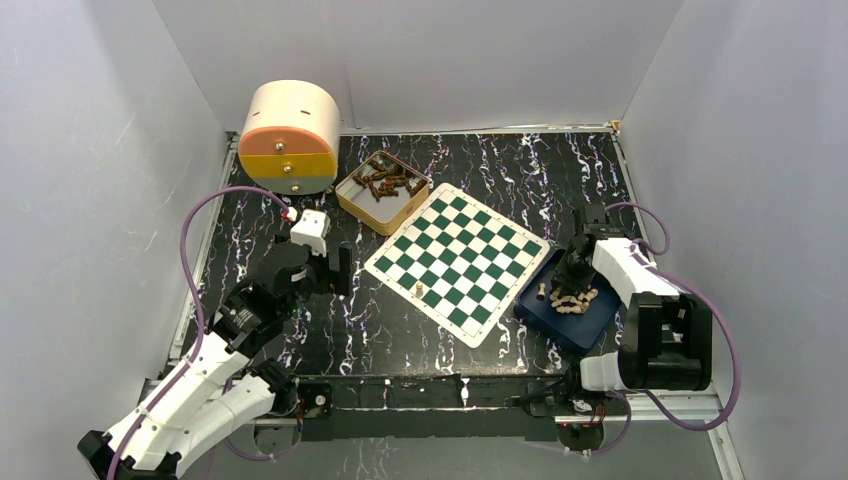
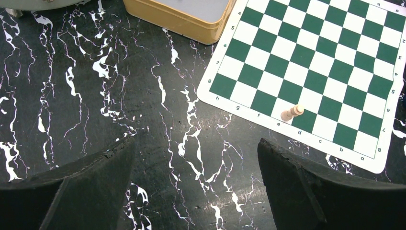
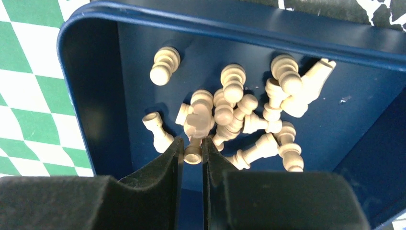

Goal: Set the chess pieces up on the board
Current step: Pick up the chess piece from the storage box.

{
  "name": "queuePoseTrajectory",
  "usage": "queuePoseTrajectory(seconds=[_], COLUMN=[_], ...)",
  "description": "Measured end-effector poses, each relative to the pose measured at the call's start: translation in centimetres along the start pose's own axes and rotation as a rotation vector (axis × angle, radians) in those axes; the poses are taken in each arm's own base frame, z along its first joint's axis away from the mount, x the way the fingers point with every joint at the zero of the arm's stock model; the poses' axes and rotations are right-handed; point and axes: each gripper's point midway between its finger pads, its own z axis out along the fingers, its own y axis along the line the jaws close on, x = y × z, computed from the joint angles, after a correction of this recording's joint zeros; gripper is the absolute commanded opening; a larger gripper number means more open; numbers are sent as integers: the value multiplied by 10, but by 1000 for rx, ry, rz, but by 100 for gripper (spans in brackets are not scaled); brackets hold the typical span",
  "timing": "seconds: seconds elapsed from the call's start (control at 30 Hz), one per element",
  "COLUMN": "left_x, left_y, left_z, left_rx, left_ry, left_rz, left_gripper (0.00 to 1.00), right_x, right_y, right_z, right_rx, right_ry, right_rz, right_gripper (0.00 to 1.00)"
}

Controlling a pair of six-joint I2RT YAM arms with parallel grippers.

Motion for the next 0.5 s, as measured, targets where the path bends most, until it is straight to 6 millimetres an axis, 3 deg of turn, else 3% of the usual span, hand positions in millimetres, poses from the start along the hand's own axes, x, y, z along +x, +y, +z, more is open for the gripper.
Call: queuePoseTrajectory(seconds=[0.13,0.5], left_x=[0,0], left_y=[0,-1], left_z=[0,0], left_rx=[0,7], left_ry=[0,2], left_rz=[0,0], left_gripper=[95,95], right_x=[0,-28], right_y=[-1,18], right_z=[-8,-55], right_rx=[8,-69], right_ry=[6,-89], right_rz=[-9,-9], right_gripper=[22,21])
